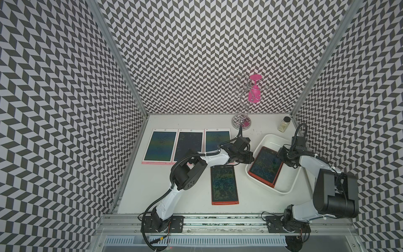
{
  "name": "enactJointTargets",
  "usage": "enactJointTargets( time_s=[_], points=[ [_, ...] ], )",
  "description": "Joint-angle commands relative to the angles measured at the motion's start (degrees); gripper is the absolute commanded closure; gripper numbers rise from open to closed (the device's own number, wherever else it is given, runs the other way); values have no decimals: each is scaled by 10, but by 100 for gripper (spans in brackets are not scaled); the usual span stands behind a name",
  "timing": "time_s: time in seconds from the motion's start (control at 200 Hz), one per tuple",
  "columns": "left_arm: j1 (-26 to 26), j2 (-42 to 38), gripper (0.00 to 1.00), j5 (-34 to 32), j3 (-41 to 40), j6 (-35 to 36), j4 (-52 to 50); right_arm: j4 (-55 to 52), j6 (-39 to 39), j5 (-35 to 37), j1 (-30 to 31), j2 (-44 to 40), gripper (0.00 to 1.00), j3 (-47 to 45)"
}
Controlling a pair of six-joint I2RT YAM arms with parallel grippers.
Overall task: Take out the writing tablet from the storage box
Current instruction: Adjust the storage box at the center of the board.
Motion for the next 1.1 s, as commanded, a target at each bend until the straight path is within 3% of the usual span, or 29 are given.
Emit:
enactJointTargets(
  time_s=[0.0, 0.325, 0.631, 1.096],
  points=[
    [-4, -22, 100, 30, -6, -8, 14, 29, 3, -22, 3, 12, 42, -15],
    [-5, -20, 100, 33, -5, -10, 15, 72, 6, -60, 3, 54, 43, -41],
    [-10, -5, 100, 37, 12, -7, 5, 140, -1, -167, 2, 51, 45, -61],
    [-14, -5, 100, 27, 13, -10, 1, 63, -9, -100, 1, -1, 44, -17]
  ],
)
